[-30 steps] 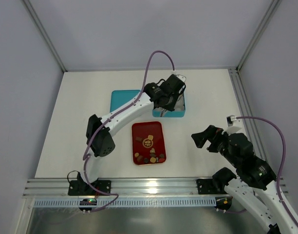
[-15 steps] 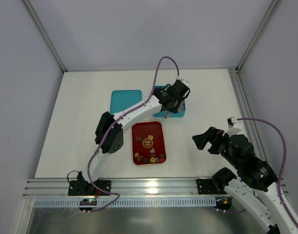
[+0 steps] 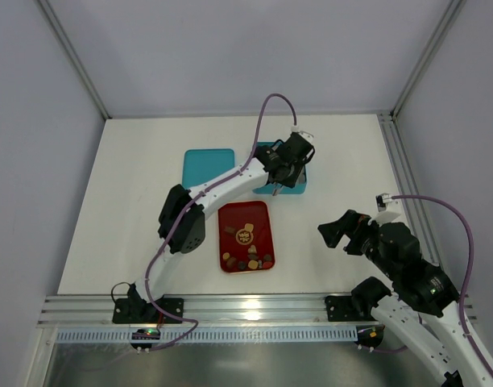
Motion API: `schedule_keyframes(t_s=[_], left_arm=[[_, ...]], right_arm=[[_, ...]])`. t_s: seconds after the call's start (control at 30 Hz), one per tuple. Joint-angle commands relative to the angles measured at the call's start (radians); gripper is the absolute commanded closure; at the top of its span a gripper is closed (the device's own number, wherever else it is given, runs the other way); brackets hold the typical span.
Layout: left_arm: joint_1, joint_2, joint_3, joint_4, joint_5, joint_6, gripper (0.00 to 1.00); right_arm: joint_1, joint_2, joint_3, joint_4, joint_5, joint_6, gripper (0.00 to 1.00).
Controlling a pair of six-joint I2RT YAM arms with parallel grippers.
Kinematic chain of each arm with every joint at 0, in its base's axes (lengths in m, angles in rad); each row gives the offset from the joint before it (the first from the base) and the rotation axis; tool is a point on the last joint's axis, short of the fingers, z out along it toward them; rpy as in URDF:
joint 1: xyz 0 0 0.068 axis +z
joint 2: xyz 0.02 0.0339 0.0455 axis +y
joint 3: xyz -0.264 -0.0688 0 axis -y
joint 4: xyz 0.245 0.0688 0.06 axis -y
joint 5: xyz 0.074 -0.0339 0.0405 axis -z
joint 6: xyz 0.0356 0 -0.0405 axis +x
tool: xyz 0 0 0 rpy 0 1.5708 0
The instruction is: Pack the chocolate
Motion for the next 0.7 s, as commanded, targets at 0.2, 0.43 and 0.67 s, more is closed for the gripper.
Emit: schedule_keyframes(t_s=[0.2,0.43,0.67], left_arm=[[0.007,-0.054,0.029,0.033,-0.028,0.02,0.61],[0.006,-0.173,0.015,0.024,0.001,0.022,0.6],[0.006,-0.38,-0.139,-0.02,0.038,-0.007,0.59]], right_arm=[[0.004,-0.005,0.007,0.018,-0.005,-0.003,0.0],[0.004,-0.001,-0.01,0.038,-0.011,0.003,0.0],[0.002,0.004,-0.042,0.072,-0.017,0.004,0.0]])
